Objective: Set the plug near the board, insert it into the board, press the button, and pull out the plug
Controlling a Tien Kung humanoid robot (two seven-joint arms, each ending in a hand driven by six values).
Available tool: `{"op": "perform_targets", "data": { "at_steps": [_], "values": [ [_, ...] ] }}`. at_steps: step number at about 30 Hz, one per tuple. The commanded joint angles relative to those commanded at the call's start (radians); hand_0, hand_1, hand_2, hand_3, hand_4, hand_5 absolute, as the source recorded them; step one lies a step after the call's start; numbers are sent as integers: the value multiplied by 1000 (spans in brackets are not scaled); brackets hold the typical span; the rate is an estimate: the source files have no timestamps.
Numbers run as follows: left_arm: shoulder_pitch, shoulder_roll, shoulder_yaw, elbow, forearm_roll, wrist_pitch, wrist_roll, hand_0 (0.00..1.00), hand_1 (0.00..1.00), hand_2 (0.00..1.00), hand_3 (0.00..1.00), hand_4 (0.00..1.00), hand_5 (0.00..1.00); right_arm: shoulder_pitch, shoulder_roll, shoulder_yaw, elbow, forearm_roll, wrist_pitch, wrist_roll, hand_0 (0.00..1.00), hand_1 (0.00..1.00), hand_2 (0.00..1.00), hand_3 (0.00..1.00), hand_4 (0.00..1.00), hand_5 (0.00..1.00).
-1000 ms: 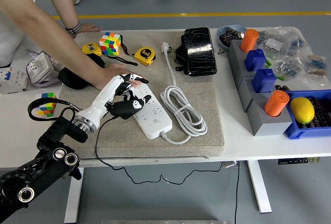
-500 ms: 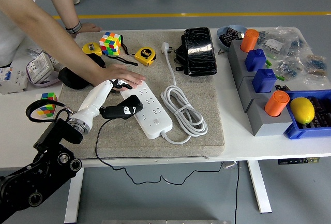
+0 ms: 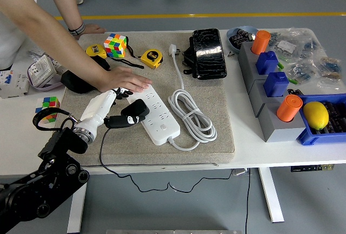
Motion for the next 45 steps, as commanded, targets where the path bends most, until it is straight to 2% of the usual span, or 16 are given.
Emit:
{"op": "perform_targets", "data": {
  "at_steps": [1, 6, 7, 12, 13, 24, 25, 30, 31, 45],
  "values": [
    [-1, -1, 2, 2, 2, 0, 0, 375, 541, 526, 629, 998, 297, 0, 0, 1, 0, -1, 0, 0, 490, 538, 524, 509, 814, 333],
    [-9, -5, 13, 15, 9, 9, -8, 375, 541, 526, 629, 998, 297, 1, -2, 4, 2, -5, -1, 0, 490, 538, 524, 509, 814, 333],
    [-10, -5, 15, 17, 9, 11, -9, 348, 507, 501, 573, 998, 269, 0, -2, 4, 2, -5, -1, 0, 489, 538, 524, 509, 814, 334],
    [-17, -9, 25, 27, 15, 21, -14, 348, 507, 501, 573, 998, 269, 0, -4, 0, 1, -4, -1, 1, 489, 538, 524, 509, 814, 334],
    [-19, -11, 28, 32, 12, 26, -17, 320, 473, 495, 547, 998, 206, 0, -4, -1, 1, -4, -1, 0, 490, 538, 524, 510, 815, 333],
    [-32, -21, 35, 61, -8, 44, -42, 284, 444, 477, 531, 998, 240, -1, -5, -1, 2, -7, -2, 1, 490, 537, 524, 510, 815, 332],
    [-33, -21, 34, 62, -11, 46, -46, 254, 429, 469, 530, 944, 122, -1, -5, 0, 2, -6, -3, 1, 490, 537, 524, 510, 814, 332],
    [-33, -24, 32, 62, -36, 55, -71, 254, 429, 469, 530, 944, 122, -4, -4, 2, 2, -6, -3, 1, 490, 537, 524, 510, 814, 332],
    [-33, -25, 32, 62, -38, 55, -72, 235, 409, 455, 533, 838, 53, -4, -4, 3, 2, -6, -2, 1, 491, 537, 524, 510, 814, 332],
    [-28, -32, 27, 70, -61, 63, -97, 225, 396, 454, 532, 795, 2, -4, 3, 20, 0, -11, -3, 2, 490, 537, 524, 510, 813, 333]
  ]
}}
